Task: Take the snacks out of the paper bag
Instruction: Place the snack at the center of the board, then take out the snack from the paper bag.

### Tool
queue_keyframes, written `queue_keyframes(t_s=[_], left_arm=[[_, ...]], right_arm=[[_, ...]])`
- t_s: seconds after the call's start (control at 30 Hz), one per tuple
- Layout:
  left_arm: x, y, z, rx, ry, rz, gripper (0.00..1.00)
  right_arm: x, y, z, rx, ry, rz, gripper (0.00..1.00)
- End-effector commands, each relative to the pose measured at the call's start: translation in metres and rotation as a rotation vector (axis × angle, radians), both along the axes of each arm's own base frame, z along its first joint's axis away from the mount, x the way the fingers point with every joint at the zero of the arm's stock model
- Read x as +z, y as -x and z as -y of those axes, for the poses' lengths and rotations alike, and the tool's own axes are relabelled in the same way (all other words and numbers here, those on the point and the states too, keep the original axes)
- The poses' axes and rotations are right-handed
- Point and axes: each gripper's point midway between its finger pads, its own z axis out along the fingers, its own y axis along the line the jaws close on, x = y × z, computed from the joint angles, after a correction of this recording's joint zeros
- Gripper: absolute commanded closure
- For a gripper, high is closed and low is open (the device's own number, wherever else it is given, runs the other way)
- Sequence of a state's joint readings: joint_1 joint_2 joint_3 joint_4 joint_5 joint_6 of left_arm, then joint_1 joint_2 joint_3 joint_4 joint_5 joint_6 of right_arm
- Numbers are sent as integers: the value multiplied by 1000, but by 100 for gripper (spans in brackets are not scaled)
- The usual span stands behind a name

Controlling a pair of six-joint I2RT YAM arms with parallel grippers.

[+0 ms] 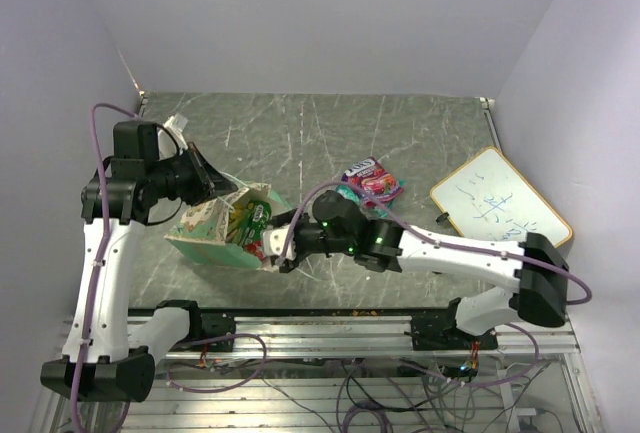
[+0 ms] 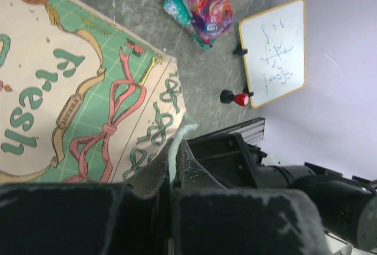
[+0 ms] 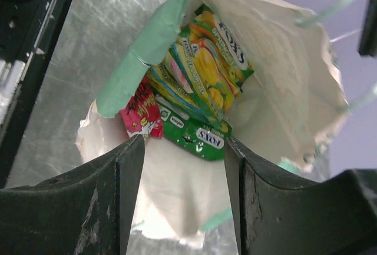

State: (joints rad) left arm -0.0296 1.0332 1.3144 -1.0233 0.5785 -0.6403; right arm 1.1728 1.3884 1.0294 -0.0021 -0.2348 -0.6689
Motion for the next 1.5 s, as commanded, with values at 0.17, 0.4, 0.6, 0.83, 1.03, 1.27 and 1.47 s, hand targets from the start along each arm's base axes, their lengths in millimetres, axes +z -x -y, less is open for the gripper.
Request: queue_keyframes(t_s=[0.17, 0.4, 0.6, 0.83, 1.03, 1.27, 1.47], left_arm=[[-5, 37, 11, -87, 50, -32, 93], [4, 29, 13, -84, 73, -45, 93], [7, 27, 14, -81, 86, -45, 93], [6, 39, 15, -87, 90, -37, 93], [1, 49, 12, -67, 80, -14, 93], [8, 49, 12, -30, 102, 10, 93], [18, 35, 13, -42, 100, 30, 93]], right_arm=[[-53, -15, -44, 172, 65, 312, 44], [-79, -49, -65, 68, 49, 412, 43], [-87, -62, -80, 39, 6, 401, 43], [-95, -85, -94, -17, -54, 370, 42], [-110, -100, -109, -60, -84, 375, 46], [-92, -113, -112, -124, -127, 294, 72], [-78, -112, -100, -153, -119, 270, 100]])
